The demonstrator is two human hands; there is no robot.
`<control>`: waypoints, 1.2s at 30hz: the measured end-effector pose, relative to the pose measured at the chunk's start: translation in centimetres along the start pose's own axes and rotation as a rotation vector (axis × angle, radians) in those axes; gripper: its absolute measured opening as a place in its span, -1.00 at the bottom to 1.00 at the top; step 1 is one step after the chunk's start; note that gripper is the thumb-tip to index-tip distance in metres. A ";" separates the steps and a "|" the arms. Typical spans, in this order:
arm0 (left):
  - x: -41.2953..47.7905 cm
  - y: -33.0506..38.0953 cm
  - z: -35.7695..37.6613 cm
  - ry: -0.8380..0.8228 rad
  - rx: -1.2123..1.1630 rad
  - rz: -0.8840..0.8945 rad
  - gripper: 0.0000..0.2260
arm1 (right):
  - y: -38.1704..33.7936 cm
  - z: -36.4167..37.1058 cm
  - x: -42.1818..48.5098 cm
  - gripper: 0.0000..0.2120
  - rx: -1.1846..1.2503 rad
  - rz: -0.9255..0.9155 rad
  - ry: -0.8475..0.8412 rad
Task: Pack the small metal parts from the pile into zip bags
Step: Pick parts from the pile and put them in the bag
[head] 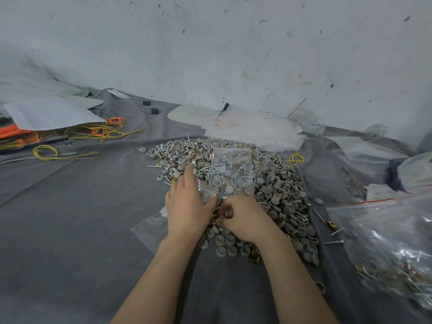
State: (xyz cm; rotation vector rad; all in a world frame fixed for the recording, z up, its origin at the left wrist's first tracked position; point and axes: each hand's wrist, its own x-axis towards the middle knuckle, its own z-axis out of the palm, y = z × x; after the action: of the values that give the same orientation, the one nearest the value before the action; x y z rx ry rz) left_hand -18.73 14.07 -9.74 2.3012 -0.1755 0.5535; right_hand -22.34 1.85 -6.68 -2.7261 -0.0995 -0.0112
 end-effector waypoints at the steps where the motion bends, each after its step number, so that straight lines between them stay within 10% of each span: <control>1: 0.0 0.0 0.1 -0.002 0.000 0.002 -0.24 | -0.2 0.1 0.0 -0.82 -0.015 0.009 0.013; 11: -0.2 0.2 0.2 -0.041 0.024 0.016 -0.24 | 0.4 0.4 0.1 -0.90 0.029 0.023 0.080; 20: -0.4 0.5 0.3 -0.170 0.021 0.146 -0.22 | 0.4 -0.5 0.6 -0.81 0.667 0.078 0.581; 27: -0.4 0.5 0.4 -0.162 -0.003 0.156 -0.23 | 0.1 -0.7 0.5 -0.82 0.781 -0.024 0.325; 36: -0.1 0.0 0.2 -0.035 0.037 0.017 -0.26 | 1.2 -0.3 0.1 -0.85 0.022 0.073 0.148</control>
State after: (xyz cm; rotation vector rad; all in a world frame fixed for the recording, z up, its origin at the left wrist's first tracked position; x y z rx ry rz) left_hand -18.75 13.92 -9.86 2.3484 -0.2034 0.5287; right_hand -22.19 0.65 -6.89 -2.6950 0.0420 -0.1895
